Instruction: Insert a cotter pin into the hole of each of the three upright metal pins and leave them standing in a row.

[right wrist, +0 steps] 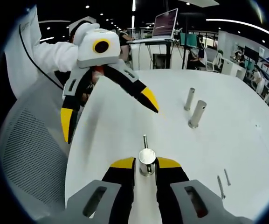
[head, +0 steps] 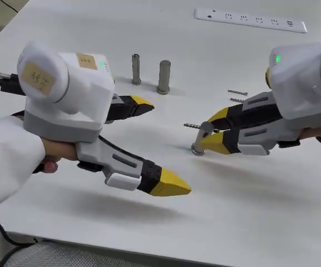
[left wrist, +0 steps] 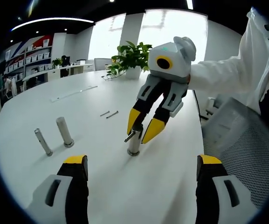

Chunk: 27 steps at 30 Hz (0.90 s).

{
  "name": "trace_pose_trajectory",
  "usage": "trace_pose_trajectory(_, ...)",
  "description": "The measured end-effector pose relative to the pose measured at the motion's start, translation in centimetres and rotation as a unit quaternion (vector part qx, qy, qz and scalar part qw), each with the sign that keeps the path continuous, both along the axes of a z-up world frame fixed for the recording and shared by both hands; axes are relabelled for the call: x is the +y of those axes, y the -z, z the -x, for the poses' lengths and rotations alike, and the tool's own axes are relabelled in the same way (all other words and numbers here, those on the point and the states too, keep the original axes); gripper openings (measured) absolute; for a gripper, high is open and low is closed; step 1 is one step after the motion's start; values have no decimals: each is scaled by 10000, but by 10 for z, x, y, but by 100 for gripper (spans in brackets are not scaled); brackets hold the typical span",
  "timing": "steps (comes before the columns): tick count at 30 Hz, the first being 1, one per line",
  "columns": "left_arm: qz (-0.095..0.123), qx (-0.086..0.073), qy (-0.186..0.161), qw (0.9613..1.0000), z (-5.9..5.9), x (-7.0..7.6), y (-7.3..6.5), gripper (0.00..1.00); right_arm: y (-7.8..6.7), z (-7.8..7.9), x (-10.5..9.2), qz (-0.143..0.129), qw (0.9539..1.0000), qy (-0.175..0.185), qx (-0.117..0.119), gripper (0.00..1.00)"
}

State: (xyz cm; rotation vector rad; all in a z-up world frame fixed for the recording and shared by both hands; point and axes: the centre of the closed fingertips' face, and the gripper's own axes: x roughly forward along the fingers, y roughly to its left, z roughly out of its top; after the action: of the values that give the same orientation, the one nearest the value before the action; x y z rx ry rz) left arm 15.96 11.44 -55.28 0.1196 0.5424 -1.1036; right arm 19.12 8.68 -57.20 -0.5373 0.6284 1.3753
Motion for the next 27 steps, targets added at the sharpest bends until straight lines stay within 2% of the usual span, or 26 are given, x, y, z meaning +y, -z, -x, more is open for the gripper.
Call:
trace_pose_trajectory(8,75,12,-113,9999,4,2,-4,99,1,-1,0,25,10000,-25,-57,9)
trace_pose_trajectory(21,-23,33,-231,9997,6,10,-1,99,0,-1,-2,76,9999,-49,-121,8)
trace_pose_trajectory(24,-18,39,-271,9996,5,12,-2,99,-3,-4,0,132,9996,-109,-225,8)
trace_pose_trajectory(27,-21,43,-304,9995,4,14,-2,99,-6,-13,2,52,9998,-38,-171,7)
